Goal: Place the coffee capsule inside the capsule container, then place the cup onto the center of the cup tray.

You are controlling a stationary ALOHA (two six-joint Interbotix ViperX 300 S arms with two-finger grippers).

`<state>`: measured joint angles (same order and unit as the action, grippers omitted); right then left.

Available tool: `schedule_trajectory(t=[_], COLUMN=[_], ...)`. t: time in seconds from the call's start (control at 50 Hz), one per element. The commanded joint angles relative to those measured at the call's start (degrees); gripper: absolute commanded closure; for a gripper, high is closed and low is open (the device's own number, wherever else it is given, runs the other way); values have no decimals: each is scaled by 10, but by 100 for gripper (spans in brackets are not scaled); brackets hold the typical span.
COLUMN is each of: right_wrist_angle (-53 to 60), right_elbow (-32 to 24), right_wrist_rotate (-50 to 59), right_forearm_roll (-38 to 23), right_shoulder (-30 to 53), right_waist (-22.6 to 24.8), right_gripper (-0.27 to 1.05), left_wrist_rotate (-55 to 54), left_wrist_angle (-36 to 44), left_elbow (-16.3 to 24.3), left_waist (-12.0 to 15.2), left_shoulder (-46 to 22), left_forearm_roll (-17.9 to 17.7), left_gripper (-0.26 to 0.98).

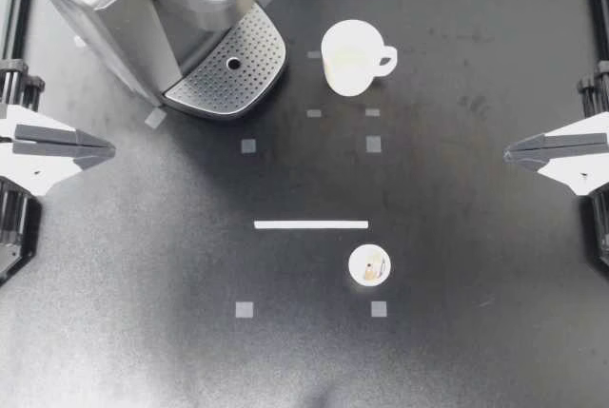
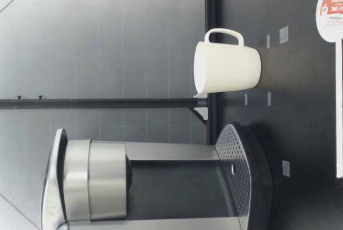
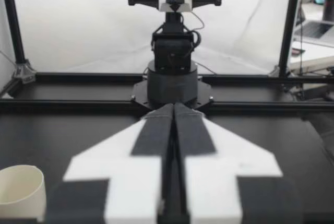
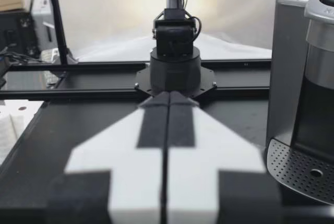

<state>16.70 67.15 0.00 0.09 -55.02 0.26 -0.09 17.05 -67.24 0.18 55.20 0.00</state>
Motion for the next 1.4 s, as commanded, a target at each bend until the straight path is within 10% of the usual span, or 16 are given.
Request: schedule_trajectory(t=[0.0, 0.38, 0.74, 1.38], right_wrist_angle=[-1, -257, -273, -228], right_elbow=[-2, -69, -84, -106], right_wrist_rotate=[9, 70, 73, 68], right_forearm_roll=[0, 3, 3, 2], right_shoulder=[5, 160, 293, 400], right_waist=[0, 9, 50, 58], right_gripper=[71, 83, 81, 31], left_wrist_rotate=[4, -1, -5, -7], left_wrist_angle=[3, 4, 4, 3], left_elbow=[3, -1, -7, -14], left_waist=[0, 0, 0, 0], left_shoulder=[4, 5, 4, 3], left_forearm_roll=[-1, -1, -1, -2], left_gripper=[56, 65, 65, 65])
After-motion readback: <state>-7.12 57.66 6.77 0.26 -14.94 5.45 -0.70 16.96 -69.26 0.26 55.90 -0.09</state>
